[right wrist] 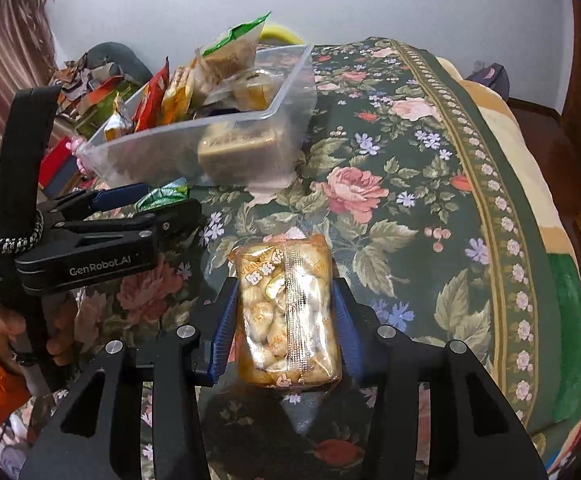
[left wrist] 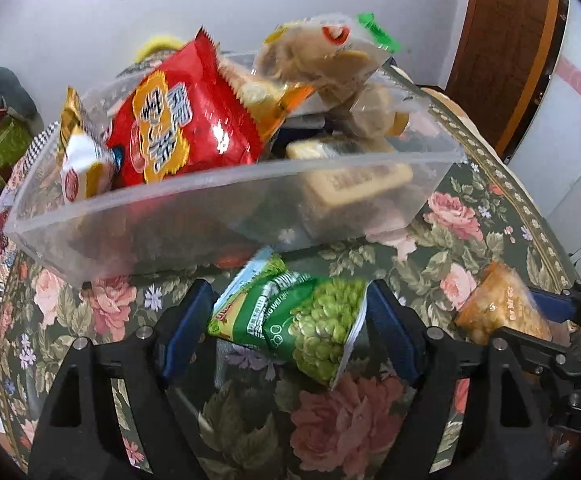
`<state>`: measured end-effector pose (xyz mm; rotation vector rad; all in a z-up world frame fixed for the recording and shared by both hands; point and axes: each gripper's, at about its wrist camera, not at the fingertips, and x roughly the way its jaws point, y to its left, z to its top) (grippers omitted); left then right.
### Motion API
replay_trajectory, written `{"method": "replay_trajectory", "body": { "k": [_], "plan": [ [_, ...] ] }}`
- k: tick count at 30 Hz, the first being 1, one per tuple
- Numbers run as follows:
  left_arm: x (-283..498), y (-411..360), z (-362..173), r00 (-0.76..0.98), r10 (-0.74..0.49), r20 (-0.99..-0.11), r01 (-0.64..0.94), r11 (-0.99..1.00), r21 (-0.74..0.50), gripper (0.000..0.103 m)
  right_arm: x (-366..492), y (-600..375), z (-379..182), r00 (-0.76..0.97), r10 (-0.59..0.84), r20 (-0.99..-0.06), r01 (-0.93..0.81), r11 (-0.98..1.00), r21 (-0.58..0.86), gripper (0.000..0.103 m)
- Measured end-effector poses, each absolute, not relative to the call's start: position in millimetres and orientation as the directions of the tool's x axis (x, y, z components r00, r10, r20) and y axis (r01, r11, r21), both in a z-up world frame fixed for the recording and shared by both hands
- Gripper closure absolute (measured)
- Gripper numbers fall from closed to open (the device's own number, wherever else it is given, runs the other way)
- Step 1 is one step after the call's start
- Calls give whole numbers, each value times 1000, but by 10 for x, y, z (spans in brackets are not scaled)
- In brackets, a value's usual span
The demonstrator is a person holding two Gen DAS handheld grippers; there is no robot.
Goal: Organize snacks
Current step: 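Grasp the green pea-snack bag with the left tool while the right grasps the clear cookie pack, then drop the green pea bag and clear cookie pack into the box, opening both tools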
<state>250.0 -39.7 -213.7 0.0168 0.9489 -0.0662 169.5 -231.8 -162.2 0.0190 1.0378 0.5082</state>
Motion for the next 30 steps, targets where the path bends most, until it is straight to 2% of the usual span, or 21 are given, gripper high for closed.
{"method": "replay_trajectory", "body": {
  "k": [1, 4, 6, 13, 24, 30],
  "plan": [
    [2506, -366, -2184, 567, -50, -822, 62, 998, -18, 37, 1678, -2322, -1621, 404, 413, -816, -391, 885, 254, 58],
    [2432, -282, -2174, 582, -68, -810, 71, 997, -33, 44, 1650, -2357, -1626, 399, 428, -811, -387, 880, 274, 58],
    [2370, -237, -2121, 595, -96, -798, 88, 995, -53, 55, 1616, -2359, -1625, 398, 429, -811, -392, 879, 272, 58],
    [2158, -130, -1953, 604, -138, -785, 111, 990, -89, 64, 1582, -2315, -1594, 416, 403, -815, -404, 885, 231, 61],
    [1972, 78, -1333, 697, -157, -700, 106, 988, -117, 66, 1867, -2044, -1161, 483, 467, -740, -452, 857, 246, 62],
    [2045, 269, -958, 754, -125, -645, 74, 992, -105, 66, 2110, -1763, -1000, 509, 500, -701, -489, 838, 243, 62]
  ]
}}
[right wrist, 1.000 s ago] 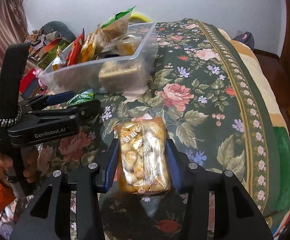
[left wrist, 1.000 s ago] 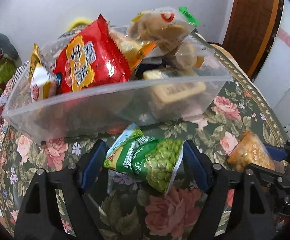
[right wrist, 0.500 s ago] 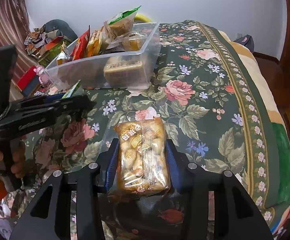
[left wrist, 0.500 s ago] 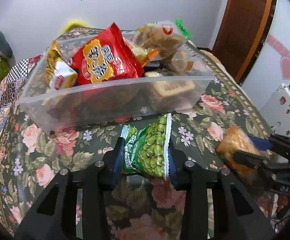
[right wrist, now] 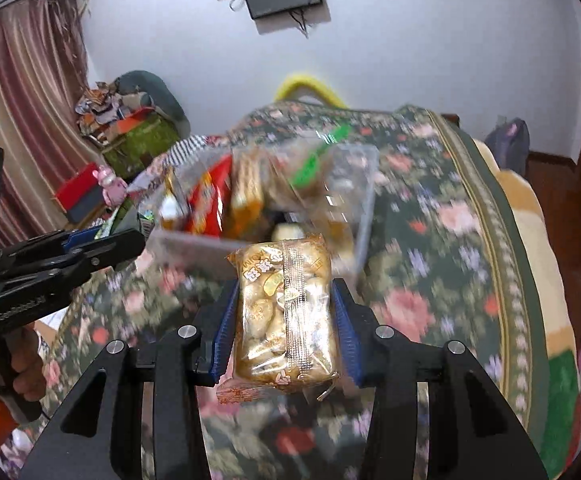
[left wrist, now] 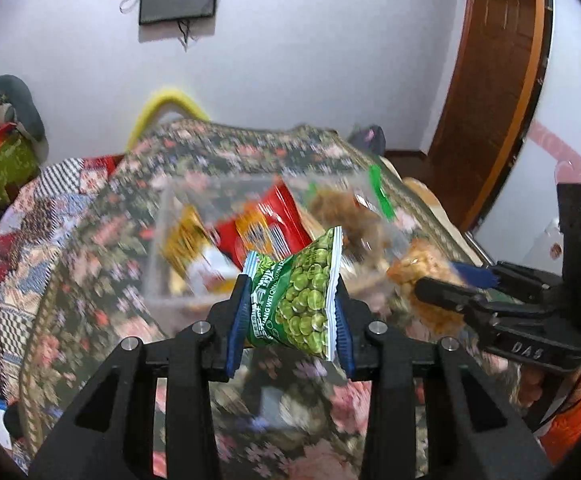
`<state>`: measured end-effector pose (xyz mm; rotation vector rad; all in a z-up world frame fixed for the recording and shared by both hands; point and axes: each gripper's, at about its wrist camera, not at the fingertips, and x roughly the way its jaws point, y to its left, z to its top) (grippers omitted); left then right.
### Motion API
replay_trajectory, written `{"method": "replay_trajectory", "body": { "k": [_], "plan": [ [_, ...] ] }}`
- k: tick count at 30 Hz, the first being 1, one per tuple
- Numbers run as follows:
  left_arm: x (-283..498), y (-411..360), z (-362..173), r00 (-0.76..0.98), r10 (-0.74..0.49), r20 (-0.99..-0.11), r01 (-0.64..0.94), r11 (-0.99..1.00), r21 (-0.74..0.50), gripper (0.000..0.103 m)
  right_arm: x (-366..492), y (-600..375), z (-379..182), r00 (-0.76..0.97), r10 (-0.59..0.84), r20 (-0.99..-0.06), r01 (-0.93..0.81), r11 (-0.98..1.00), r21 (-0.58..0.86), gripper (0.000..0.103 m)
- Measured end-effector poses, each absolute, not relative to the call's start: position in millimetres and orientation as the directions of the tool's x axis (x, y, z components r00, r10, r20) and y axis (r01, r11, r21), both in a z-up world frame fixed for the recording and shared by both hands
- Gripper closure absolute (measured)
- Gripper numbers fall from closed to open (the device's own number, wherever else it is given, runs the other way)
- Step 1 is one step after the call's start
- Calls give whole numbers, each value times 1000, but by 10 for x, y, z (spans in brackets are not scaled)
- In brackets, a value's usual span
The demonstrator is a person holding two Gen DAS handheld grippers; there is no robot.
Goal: Organize snacks
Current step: 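Drop the green pea bag and clear cookie pack into the box, opening both tools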
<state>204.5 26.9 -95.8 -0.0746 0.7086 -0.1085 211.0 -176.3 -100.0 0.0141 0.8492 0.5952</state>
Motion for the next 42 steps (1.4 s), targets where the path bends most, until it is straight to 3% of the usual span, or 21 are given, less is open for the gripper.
{"method": "replay_trajectory", "body": {
  "k": [7, 21, 24, 26, 28, 37, 42],
  "plan": [
    [2416, 457, -798, 781, -69, -621, 27, 997, -76, 66, 2401, -1475, -1041, 486, 520, -702, -523, 817, 243, 62],
    [3108, 547, -1162, 741, -12, -672, -15, 999, -34, 64, 2707, -1338, -1120, 522, 476, -708, -523, 834, 175, 62],
    [3107, 519, -1242, 722, -5, -692, -15, 1000, -24, 56, 2693, -1315, -1163, 523, 465, -714, -527, 835, 158, 61],
    [3081, 515, -1270, 717, -4, -697, -16, 1000, -21, 41, 2696, -1324, -1174, 517, 464, -719, -525, 835, 162, 59],
    [3030, 515, -1266, 717, -8, -697, -10, 1000, -22, 39, 2699, -1338, -1164, 511, 462, -725, -520, 838, 167, 59],
    [2714, 492, -1002, 746, -60, -664, 21, 998, -66, 36, 2544, -1476, -901, 522, 482, -704, -515, 836, 191, 57],
    [2446, 443, -694, 789, -87, -609, 45, 995, -85, 36, 2380, -1582, -604, 595, 501, -629, -509, 840, 188, 57]
  ]
}}
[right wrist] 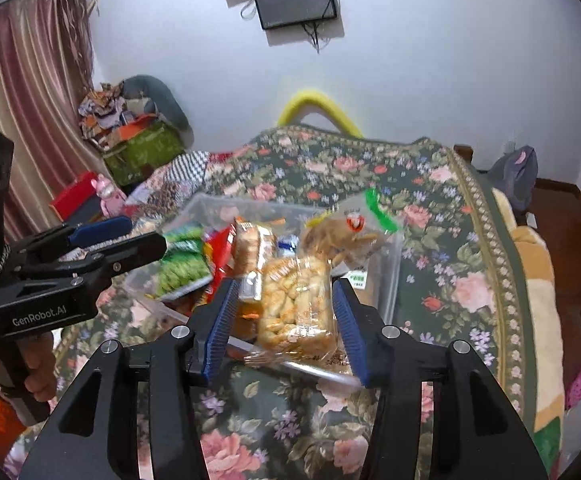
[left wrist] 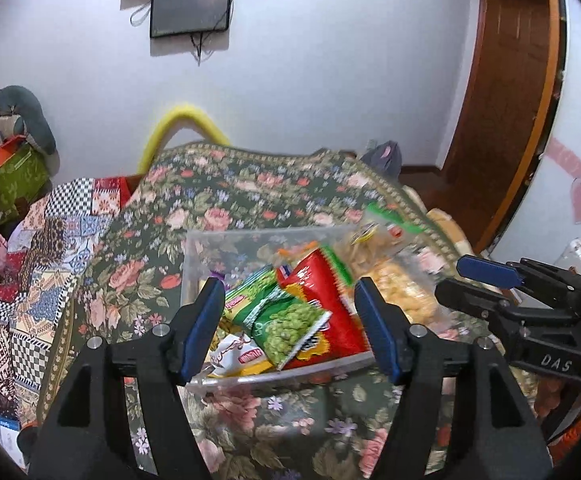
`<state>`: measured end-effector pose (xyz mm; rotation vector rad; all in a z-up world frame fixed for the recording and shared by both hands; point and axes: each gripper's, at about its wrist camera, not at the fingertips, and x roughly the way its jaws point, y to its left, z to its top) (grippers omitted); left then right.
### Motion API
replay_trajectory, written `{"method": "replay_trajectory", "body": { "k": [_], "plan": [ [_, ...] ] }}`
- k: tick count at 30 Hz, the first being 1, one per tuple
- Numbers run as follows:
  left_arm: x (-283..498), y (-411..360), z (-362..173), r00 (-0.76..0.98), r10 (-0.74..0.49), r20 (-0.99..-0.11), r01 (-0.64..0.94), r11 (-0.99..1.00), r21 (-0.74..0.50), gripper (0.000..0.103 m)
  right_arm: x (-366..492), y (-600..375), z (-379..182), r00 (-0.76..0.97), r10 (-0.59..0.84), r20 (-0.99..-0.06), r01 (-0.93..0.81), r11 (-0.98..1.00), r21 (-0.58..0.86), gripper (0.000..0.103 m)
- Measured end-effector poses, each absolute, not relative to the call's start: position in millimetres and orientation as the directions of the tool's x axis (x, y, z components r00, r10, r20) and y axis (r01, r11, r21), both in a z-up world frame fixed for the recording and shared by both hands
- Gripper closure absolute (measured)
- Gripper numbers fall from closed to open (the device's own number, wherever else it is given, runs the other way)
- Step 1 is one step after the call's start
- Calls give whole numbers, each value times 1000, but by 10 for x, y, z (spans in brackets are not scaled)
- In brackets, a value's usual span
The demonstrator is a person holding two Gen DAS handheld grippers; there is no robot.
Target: Organize snacks
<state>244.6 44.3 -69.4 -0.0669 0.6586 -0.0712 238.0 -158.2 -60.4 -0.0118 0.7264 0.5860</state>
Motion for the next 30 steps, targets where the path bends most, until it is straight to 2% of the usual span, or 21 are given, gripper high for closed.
{"method": "replay_trajectory", "body": {
  "k": [13, 15, 17, 22, 30],
  "plan": [
    [1501, 312, 112, 918, -80, -389, 50, 995, -87, 36, 1679, -1764, 268, 725, 532, -437, -512, 841, 175, 57],
    [1385, 296, 159, 928, -70, -365, 43, 996, -81, 35, 1572, -1773, 338, 738, 533, -414, -512, 842, 169, 53],
    [1262, 285, 188, 939, -60, -340, 35, 996, -78, 30, 1499, -1787, 372, 750, 528, -398, -508, 846, 164, 43],
    [1086, 254, 182, 948, -55, -313, 34, 997, -72, 20, 1391, -1765, 381, 781, 494, -383, -483, 866, 132, 25],
    [982, 276, 137, 950, -52, -306, 26, 996, -87, 10, 1293, -1742, 345, 811, 448, -376, -446, 890, 98, 10]
  ]
}}
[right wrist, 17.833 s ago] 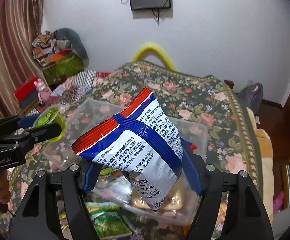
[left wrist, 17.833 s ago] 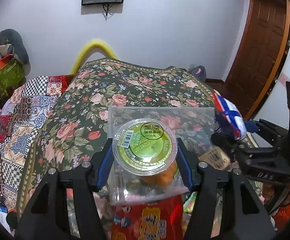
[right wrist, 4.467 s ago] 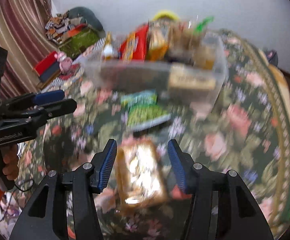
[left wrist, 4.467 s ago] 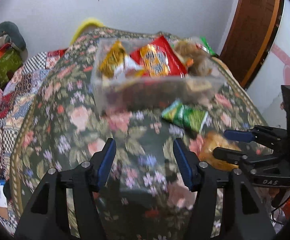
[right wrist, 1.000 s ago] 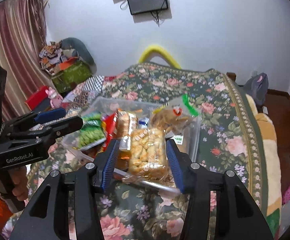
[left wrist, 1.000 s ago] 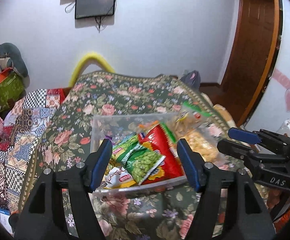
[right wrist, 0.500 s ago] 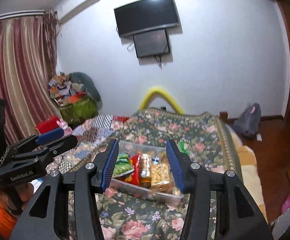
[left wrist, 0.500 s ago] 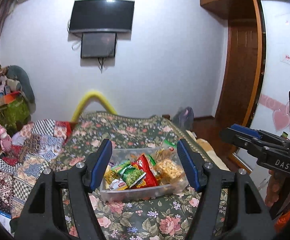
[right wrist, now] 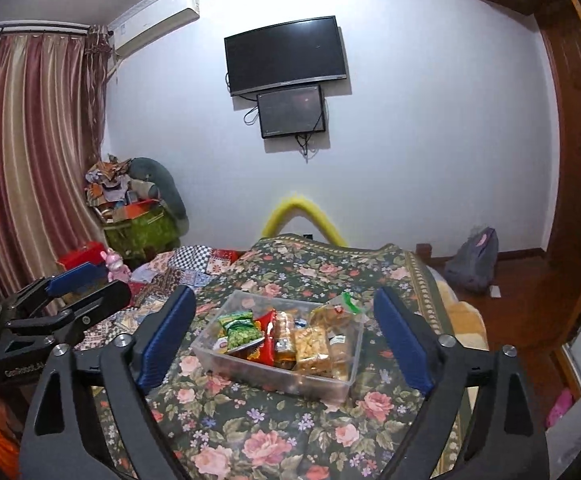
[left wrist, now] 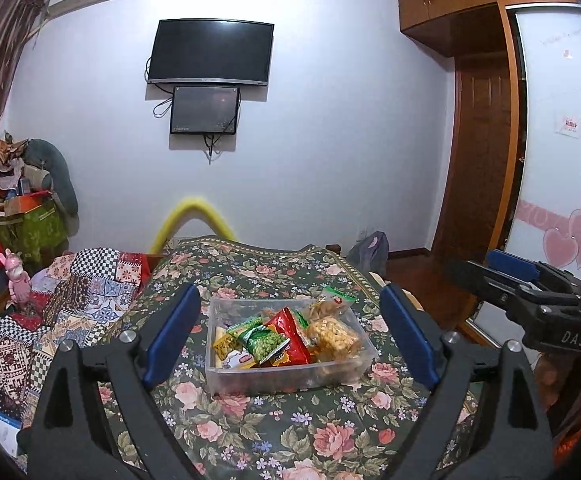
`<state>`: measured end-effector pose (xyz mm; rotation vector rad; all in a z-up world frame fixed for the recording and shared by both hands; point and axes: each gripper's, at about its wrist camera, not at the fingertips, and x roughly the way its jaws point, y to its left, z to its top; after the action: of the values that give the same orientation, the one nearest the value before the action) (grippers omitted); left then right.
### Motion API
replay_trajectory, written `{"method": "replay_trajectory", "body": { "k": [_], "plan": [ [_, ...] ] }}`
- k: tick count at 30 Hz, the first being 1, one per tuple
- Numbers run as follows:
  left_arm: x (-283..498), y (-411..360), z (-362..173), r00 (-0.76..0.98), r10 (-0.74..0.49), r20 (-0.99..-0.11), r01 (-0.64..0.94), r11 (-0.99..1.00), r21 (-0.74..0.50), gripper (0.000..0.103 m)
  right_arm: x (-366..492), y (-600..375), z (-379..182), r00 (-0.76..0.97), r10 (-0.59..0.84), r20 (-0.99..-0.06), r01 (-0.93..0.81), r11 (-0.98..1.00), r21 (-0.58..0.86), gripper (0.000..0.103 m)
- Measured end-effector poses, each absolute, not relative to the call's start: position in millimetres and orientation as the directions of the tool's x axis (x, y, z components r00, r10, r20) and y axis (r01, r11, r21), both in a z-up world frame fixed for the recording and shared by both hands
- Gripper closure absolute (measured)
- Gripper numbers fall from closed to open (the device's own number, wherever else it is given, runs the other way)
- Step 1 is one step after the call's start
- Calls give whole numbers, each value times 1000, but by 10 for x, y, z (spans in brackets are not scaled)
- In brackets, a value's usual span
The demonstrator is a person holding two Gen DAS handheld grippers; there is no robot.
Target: Organize snacks
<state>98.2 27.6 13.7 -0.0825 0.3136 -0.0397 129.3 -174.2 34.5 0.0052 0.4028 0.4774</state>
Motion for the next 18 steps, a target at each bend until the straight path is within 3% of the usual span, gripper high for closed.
{"method": "replay_trajectory", "body": {
  "k": [3, 18],
  "plan": [
    [950, 266, 119, 952, -43, -304, 19, 997, -81, 8, 1238, -1766, 323, 824, 429, -370, -432, 898, 80, 4],
    [899, 226, 101, 953, -42, -301, 23, 998, -65, 5, 1140, -1805, 276, 830, 415, -372, -423, 904, 65, 3]
  ]
}}
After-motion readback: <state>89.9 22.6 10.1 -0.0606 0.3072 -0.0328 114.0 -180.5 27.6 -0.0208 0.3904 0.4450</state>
